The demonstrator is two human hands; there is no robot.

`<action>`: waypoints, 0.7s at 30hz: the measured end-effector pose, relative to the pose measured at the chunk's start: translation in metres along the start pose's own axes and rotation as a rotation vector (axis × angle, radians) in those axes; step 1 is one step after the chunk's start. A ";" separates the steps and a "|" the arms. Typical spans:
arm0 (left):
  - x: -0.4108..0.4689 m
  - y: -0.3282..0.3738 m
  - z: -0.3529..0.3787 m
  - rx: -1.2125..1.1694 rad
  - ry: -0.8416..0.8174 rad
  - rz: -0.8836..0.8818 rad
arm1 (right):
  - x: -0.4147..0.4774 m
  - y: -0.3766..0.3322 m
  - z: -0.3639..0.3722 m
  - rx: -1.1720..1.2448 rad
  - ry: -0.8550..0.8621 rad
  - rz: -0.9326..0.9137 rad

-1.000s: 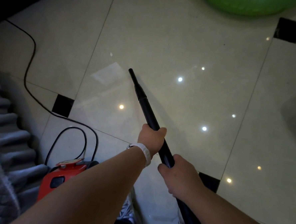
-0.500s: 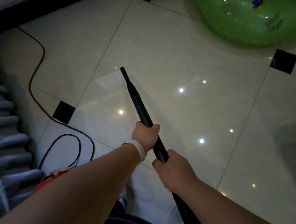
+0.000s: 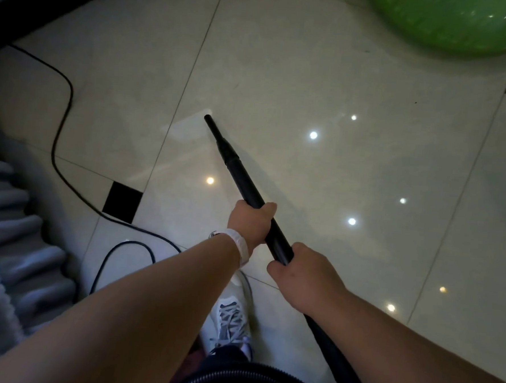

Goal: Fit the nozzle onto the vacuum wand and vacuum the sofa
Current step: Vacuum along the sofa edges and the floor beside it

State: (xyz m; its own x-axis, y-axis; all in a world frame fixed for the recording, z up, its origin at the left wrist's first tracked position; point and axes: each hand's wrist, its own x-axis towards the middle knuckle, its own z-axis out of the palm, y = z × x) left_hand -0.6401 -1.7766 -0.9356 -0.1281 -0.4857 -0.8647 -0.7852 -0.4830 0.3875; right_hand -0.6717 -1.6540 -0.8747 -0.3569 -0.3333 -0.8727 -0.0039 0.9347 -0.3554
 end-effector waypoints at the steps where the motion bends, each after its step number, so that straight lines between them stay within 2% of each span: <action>1: 0.002 0.000 -0.002 0.002 -0.005 -0.005 | 0.001 -0.003 0.001 -0.007 0.002 0.002; 13: -0.004 0.005 -0.003 0.015 -0.046 0.012 | -0.010 -0.013 -0.002 -0.040 0.034 0.039; 21: -0.015 0.010 -0.018 -0.046 -0.014 0.024 | -0.021 -0.025 -0.005 -0.043 0.014 0.013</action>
State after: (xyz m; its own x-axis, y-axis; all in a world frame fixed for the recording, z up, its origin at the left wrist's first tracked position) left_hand -0.6351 -1.7872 -0.9130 -0.1552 -0.4869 -0.8596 -0.7531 -0.5048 0.4219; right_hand -0.6693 -1.6698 -0.8461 -0.3703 -0.3197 -0.8721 -0.0388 0.9434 -0.3294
